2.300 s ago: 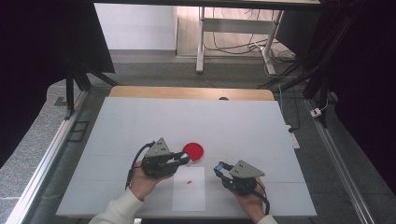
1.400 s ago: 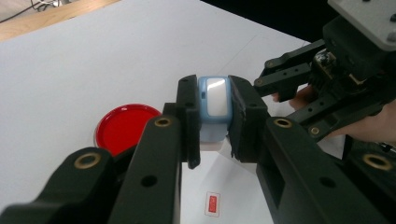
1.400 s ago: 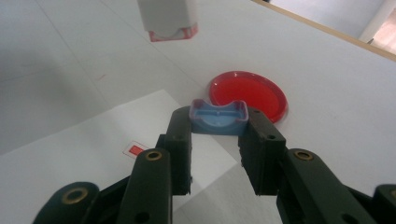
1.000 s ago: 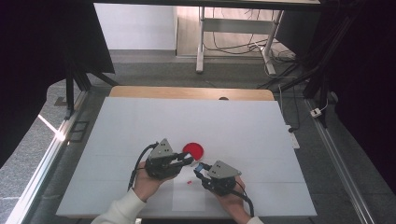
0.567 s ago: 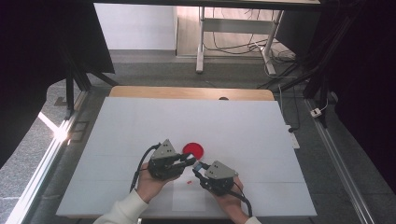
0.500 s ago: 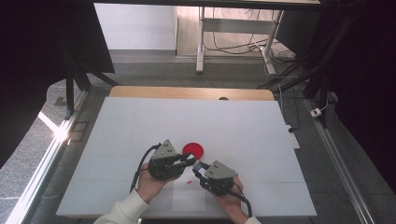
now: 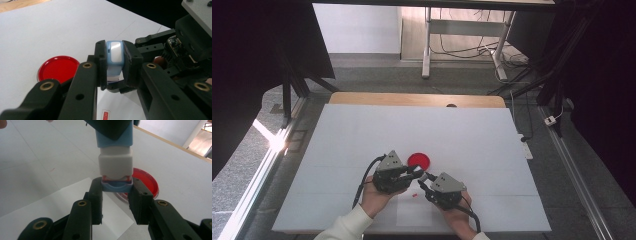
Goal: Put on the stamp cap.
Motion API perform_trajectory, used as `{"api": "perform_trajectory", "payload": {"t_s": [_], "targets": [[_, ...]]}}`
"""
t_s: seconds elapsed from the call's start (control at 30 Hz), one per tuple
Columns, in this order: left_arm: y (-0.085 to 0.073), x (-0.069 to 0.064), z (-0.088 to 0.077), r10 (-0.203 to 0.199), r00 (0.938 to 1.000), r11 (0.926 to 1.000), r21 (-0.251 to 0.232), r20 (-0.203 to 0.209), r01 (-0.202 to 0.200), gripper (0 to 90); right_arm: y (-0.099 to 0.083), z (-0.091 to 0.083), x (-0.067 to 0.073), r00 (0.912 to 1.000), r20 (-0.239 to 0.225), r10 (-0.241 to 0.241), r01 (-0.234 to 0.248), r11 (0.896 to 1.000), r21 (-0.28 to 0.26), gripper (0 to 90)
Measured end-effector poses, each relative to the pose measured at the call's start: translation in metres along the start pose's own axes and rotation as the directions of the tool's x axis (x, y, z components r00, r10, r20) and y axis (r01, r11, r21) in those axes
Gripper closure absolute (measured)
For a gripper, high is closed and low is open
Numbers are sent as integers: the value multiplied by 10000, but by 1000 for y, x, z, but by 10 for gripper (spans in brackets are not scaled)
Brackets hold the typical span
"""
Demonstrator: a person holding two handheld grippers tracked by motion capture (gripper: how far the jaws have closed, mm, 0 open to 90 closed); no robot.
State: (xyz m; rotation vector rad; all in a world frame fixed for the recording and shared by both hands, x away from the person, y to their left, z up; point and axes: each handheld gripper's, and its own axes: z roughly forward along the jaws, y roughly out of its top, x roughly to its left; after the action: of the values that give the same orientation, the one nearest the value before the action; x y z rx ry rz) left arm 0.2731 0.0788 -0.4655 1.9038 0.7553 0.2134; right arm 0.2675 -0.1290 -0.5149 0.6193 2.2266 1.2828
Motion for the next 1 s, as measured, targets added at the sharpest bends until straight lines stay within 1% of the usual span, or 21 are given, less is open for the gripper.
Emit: {"api": "perform_trajectory", "payload": {"t_s": [0.4, 0.57, 0.73, 0.8, 0.87, 0.93, 1.0], "targets": [[-1, 0, 2, 1, 10000, 10000, 44, -27, -1, 753, 0, 0, 1, 9999, 146, -37, 37, 10000, -26, 645], [-1, 0, 2, -28, 10000, 10000, -9, -32, 28, 753, -1, 0, 2, 9998, 206, -38, 39, 10000, -53, 646], [-1, 1, 2, -167, 9998, 9998, -87, 51, 168, 753, -1, -1, 1, 9996, 273, -92, 95, 9999, -95, 647], [-1, 0, 1, -163, 9998, 9998, -130, 68, 164, 754, -1, -1, 1, 9995, 305, -84, 88, 9999, -135, 647], [-1, 0, 1, -219, 9996, 9996, -155, 181, 221, 754, 0, -2, 1, 9994, 329, -125, 131, 9998, -162, 648], [0, -1, 1, -140, 9998, 9998, -171, 133, 143, 754, 0, -2, 2, 9993, 342, -140, 148, 9996, -240, 648], [0, -1, 1, -176, 9997, 9997, -166, 160, 179, 754, 0, -3, 2, 9993, 361, -131, 141, 9996, -250, 648]]}}
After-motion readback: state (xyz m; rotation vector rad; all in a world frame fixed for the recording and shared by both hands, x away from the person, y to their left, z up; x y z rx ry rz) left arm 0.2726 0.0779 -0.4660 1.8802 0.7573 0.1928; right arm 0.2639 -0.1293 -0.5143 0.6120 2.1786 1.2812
